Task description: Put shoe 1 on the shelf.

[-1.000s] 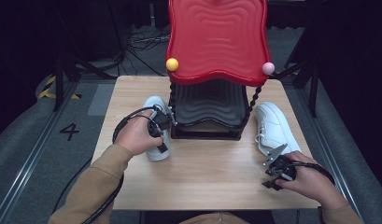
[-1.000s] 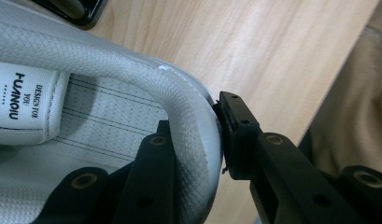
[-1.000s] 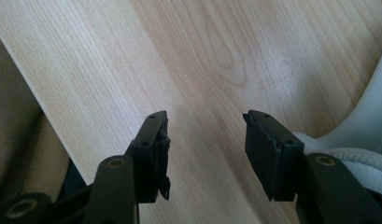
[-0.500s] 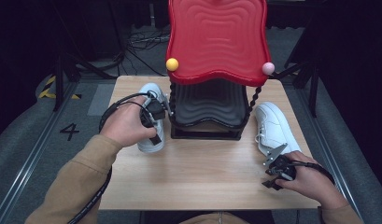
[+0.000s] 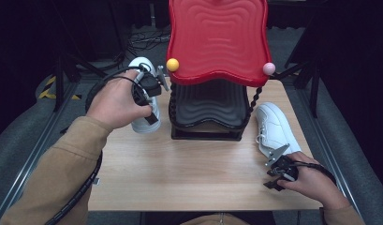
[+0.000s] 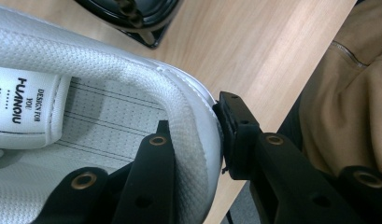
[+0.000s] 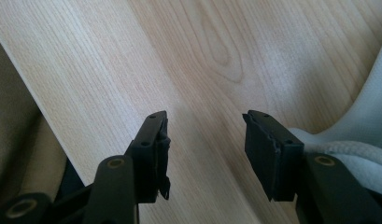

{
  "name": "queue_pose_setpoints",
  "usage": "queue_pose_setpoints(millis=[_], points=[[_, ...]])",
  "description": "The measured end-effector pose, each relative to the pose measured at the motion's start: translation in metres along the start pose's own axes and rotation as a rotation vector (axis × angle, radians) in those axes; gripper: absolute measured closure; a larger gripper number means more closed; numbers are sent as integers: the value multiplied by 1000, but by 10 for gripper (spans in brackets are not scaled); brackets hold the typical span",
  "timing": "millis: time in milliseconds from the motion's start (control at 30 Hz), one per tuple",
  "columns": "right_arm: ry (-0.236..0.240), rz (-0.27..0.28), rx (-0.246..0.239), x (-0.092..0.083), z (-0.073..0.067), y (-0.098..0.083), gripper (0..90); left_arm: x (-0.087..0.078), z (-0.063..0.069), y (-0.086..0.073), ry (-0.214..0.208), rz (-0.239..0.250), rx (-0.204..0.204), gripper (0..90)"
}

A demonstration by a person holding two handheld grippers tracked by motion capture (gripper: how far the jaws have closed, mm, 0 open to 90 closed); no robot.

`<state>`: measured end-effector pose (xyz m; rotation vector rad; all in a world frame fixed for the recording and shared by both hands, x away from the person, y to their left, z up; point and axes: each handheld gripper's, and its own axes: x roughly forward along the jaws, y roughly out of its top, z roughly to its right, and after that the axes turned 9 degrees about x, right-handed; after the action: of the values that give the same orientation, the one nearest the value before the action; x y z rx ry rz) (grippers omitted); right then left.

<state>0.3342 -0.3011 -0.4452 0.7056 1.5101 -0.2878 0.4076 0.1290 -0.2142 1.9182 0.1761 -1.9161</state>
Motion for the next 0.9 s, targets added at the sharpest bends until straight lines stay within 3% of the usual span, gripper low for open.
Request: queue_pose_setpoints(millis=[333,533,600,900], points=[[1,5,6,-1,0,-3,495,-40,-6,6,20,32,-10,760],[2,11,17,-2,0,-5,494,-63,-5,10,65,48,-2,759],[4,9,17,-2,0,-6,494,-73,-3,14,101,52,0,764],[-6,4,13,-2,-2,-9,495,-104,-3,23,140,100,24,762]])
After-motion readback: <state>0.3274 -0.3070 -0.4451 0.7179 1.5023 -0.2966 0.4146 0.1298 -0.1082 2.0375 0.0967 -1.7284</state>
